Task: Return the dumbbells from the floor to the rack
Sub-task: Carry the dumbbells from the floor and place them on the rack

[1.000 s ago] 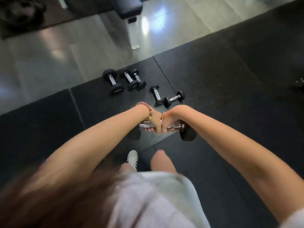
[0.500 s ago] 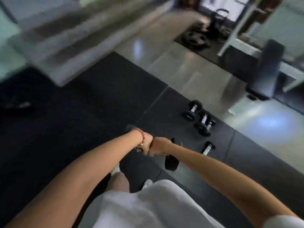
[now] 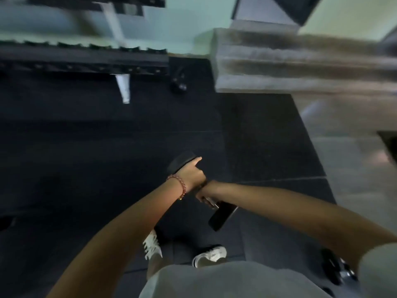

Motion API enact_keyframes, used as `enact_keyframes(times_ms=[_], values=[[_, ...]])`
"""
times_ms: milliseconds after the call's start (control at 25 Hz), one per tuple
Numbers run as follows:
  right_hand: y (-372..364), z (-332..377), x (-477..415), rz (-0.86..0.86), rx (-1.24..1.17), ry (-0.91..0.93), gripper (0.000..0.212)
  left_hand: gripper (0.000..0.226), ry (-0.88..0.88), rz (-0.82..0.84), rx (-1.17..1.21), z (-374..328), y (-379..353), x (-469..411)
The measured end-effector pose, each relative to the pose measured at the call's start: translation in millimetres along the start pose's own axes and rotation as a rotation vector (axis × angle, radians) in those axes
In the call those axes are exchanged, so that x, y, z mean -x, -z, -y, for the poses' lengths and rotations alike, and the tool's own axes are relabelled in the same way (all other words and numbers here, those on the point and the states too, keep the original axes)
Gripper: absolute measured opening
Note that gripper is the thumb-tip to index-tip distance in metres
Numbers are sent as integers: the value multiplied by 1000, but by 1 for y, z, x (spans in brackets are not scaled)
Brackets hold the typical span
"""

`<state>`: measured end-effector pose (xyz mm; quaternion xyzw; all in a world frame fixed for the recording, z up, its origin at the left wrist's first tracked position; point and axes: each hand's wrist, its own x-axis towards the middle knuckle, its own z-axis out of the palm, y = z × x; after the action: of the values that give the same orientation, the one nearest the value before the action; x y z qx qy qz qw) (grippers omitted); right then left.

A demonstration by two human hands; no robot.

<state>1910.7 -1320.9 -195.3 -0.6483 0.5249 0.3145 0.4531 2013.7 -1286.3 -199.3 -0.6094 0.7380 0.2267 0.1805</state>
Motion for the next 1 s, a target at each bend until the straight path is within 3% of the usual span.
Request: enact_keyframes(times_ms=[80,200,240,360,480,520,600,680,840,1000], values=[[-31,54,-11,58,96,45,15,25,5,64,-311,43,-17,41],[-71,133,-24,144,267,96,13,43,169,-23,-523,115,-51,113],[-83,158,-27,165,335,101,14,49,259,-61,-455,137,-59,134],[-130,242,-29,222,438,97,17,80,585,-231,49,206,-103,197],[-164,301,-40,278,460,126,16,94,929,-613,665,247,-145,245],[-172,318,-44,293,479,131,14,90,1069,-710,895,257,-154,256],[-186,349,-54,326,557,128,10,63,1280,-733,1240,279,-161,271],[-194,381,-64,350,608,131,9,41,1380,-706,1341,304,-166,278],[-202,452,-101,387,741,209,6,15,1464,-741,1214,348,-176,293],[-205,542,-137,449,866,237,15,23,1508,-718,1143,414,-185,310]])
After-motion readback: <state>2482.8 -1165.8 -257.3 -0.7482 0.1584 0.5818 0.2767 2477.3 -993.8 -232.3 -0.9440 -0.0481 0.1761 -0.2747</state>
